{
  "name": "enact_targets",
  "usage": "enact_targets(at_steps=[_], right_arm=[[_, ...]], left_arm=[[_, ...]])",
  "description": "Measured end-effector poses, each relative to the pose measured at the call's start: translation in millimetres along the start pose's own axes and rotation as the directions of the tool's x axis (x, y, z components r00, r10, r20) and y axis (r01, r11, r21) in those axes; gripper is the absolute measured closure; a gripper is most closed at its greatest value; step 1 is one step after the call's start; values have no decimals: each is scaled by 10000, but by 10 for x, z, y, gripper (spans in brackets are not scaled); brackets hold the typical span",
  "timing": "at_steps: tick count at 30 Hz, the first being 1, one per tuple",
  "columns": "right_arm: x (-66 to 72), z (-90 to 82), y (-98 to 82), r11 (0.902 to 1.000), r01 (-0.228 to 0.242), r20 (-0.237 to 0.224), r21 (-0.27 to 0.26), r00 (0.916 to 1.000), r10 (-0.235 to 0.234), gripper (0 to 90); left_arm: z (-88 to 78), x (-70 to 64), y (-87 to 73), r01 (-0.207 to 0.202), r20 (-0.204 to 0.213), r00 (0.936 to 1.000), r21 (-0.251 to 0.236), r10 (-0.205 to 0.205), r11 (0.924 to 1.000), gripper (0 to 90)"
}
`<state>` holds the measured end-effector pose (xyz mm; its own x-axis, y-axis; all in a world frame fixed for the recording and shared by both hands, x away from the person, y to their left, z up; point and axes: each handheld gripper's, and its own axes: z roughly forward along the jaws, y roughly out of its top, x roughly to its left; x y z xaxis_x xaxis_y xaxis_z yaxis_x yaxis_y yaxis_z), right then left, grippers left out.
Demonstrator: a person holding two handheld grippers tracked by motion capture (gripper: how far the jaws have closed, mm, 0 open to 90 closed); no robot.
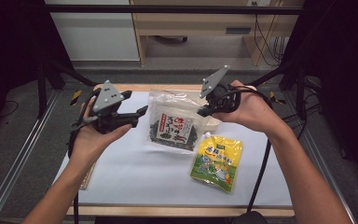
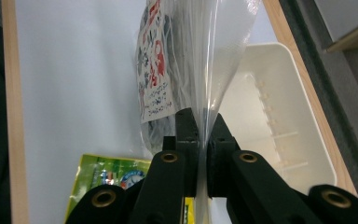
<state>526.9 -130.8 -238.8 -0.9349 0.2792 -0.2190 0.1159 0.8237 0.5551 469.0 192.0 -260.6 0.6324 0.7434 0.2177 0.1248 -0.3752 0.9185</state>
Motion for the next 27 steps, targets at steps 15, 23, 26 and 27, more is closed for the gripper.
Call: enact_targets(at_steps=[15,23,26,27], right_arm=[[-28,-329,111,9869,-1615,928,-16,9826,1609,876],[-266,-501,195,9619,-2704,1695,-417,9468,2735,876],[-351,-555,213,9522,-3006,2035,-549,9302,3054,876],[-381,-571,213,9479,-3117,2127,-649,9238,3184,876]], left_arm=[[126,29,-1113,1597,-355,9871,1270,-1564,9790,119],[259,-79,-1587,1373,-139,9904,2111,-1374,9678,70],[258,-101,-1725,1386,-188,9902,2446,-1382,9597,69],[253,-114,-1767,1365,-198,9905,2593,-1361,9561,69]])
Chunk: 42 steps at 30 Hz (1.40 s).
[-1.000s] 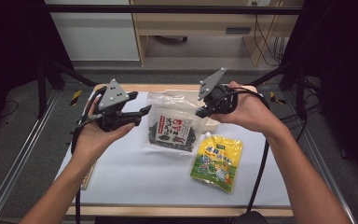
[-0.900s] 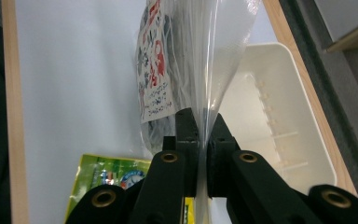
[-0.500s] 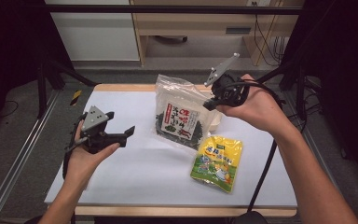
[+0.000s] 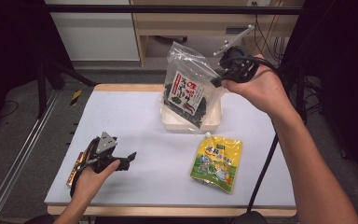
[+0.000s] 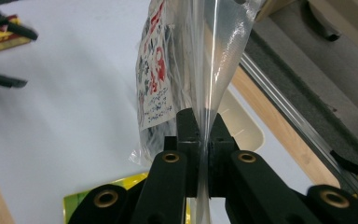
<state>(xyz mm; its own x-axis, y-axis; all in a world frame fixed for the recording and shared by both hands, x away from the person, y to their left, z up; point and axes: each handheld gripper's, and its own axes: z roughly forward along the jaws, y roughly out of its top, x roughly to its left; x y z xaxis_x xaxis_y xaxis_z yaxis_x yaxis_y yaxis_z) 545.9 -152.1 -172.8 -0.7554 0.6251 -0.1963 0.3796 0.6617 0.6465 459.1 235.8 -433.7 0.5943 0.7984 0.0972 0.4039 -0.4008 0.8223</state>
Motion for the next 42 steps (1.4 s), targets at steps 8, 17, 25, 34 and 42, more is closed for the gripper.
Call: enact_targets(at_steps=[8,17,25,34,42], right_arm=[[-177,-12,42,9931,-1161,721,-155,9905,1169,876],[-244,107,101,9855,-1665,1352,323,9777,1607,876],[-254,323,201,9833,-1728,1180,569,9792,1652,876],[-242,588,280,9815,-1659,1107,953,9817,1552,876],[-266,738,249,9797,-1753,1060,972,9806,1649,876]], left_arm=[[10,-16,-86,-262,-543,9981,266,277,9993,69],[19,30,-101,18,-745,9972,319,6,9995,74],[19,36,-103,48,-738,9973,318,-24,9995,78],[20,34,-104,64,-712,9975,349,-39,9994,78],[30,24,-108,31,-684,9977,426,-2,9991,78]])
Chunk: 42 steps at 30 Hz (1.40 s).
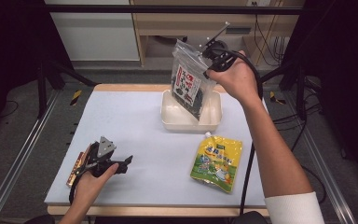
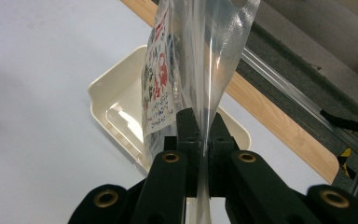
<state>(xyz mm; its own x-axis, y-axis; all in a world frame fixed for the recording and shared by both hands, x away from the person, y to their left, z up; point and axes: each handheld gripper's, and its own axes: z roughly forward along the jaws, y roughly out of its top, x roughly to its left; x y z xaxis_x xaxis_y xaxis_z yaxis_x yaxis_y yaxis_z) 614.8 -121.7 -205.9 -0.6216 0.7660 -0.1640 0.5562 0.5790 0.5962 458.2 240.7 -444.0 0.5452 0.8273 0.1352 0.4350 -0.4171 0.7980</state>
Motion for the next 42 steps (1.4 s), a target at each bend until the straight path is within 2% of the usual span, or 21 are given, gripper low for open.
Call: enact_targets(at_steps=[11,32,42], right_arm=[[32,88,-3,9999,114,-13,-7,9999,-114,876],[100,267,9,9997,214,-448,141,9988,-208,873],[103,294,-2,9996,228,-517,156,9984,-219,872]], left_arm=[[8,-16,-1,-41,32,10000,38,41,10000,78],[10,-23,-1,-52,85,10000,86,51,9999,77],[5,-22,1,-49,53,10000,50,49,10000,76]])
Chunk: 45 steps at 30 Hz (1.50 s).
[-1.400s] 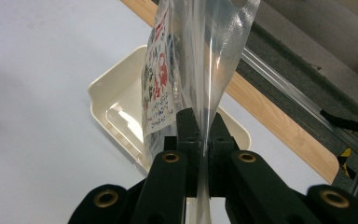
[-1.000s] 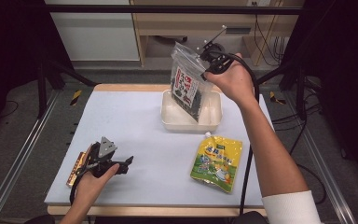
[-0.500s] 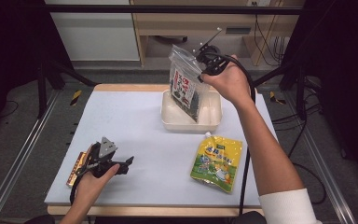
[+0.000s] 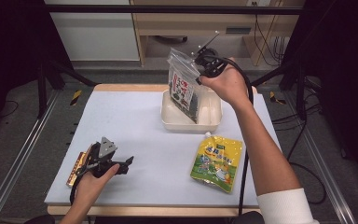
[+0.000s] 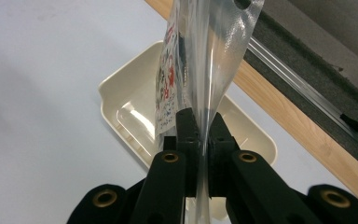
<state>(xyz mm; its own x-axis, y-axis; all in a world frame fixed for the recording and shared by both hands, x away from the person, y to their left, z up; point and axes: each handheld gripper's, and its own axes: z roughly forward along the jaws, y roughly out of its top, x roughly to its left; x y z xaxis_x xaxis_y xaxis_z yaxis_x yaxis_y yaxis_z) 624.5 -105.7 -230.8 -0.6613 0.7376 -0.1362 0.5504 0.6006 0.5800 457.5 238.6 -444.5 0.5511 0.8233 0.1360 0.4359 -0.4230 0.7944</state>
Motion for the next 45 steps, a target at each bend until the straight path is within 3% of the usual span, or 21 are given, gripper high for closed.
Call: enact_targets(at_steps=[23,45], right_arm=[[-3,127,-106,10000,-3,-336,-91,9994,0,865],[11,162,-99,9989,223,-304,-405,9993,-235,802]], left_arm=[[7,-8,-3,-40,-4,10000,33,40,10000,75],[8,-3,-3,-35,17,10000,48,35,10000,75]])
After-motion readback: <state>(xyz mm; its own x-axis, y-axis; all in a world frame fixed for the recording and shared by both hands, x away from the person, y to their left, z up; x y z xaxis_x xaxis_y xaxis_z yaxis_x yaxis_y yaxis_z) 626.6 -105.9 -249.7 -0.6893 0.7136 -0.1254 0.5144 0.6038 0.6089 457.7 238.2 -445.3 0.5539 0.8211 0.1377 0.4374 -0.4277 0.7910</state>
